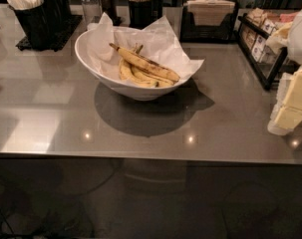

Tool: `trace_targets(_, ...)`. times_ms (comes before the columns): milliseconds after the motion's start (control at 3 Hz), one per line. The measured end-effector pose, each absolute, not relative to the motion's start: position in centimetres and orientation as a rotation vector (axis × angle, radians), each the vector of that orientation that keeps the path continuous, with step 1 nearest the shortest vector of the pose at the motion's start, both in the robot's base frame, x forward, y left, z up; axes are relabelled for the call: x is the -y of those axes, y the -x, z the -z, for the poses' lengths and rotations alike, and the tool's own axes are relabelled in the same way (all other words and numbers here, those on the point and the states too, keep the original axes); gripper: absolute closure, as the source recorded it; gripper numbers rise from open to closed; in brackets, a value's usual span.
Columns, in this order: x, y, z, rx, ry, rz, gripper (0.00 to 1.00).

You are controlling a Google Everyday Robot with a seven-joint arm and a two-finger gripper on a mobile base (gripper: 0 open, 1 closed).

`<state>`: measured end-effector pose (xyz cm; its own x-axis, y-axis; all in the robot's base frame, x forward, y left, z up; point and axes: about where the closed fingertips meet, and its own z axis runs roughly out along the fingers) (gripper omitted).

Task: Pick banana from white bowl

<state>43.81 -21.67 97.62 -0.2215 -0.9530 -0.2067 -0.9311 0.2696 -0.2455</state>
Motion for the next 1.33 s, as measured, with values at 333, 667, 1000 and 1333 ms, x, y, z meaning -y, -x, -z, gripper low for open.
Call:
trace_targets(333,21.7,-43.8,-97.6,-2.232,1.725,0.098,0.0)
trace_targets(667,21.2,-45.5,-98.5,-2.162,1.791,0.062,0.0)
trace_targets(1000,20.1,-50.2,-98.0,-2.038,1.949,-0.06,0.0)
trace_targets(1333,15.9,-56.1,-97.9,-1.857,2.036,-0.182,0.0)
